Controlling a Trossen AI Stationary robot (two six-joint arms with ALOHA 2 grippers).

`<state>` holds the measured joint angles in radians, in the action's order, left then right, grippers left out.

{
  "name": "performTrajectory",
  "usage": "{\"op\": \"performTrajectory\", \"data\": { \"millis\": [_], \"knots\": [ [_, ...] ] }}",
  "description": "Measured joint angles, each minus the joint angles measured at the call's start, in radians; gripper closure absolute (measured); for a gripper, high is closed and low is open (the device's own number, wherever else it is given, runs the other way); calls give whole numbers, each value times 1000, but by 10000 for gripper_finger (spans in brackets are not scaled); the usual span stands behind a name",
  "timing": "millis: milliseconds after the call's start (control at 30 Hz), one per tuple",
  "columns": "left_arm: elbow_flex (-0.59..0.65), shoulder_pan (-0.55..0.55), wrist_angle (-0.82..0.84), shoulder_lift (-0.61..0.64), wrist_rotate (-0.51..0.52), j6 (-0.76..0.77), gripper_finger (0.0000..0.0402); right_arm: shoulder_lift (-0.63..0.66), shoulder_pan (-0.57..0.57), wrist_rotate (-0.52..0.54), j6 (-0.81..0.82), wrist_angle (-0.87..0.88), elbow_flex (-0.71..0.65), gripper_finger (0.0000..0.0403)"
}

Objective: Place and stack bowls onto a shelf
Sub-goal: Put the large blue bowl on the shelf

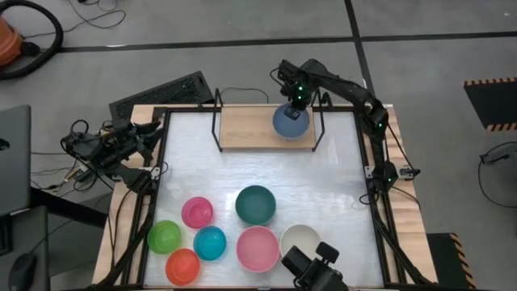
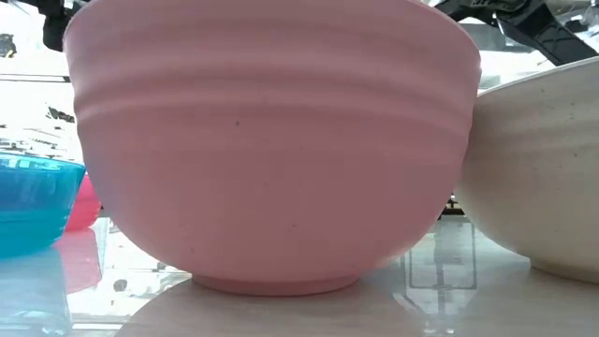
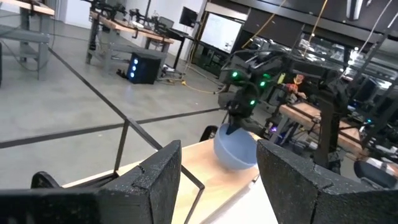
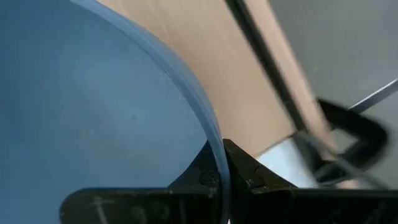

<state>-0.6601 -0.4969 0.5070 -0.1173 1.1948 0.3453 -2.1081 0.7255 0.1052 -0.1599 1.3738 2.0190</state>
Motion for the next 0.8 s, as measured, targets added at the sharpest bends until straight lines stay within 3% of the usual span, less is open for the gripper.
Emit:
{"op": "performTrajectory", "data": {
  "millis": [200, 333, 800],
  "knots": [
    [0, 0, 0, 0, 3, 5, 207, 6, 10, 0, -252, 4, 80, 379],
    [0, 0, 0, 0, 3, 5, 207, 6, 33, -67, -387, 2, 86, 379],
    [0, 0, 0, 0, 49, -12, 207, -49, 80, -133, -443, 3, 86, 379]
  ]
}}
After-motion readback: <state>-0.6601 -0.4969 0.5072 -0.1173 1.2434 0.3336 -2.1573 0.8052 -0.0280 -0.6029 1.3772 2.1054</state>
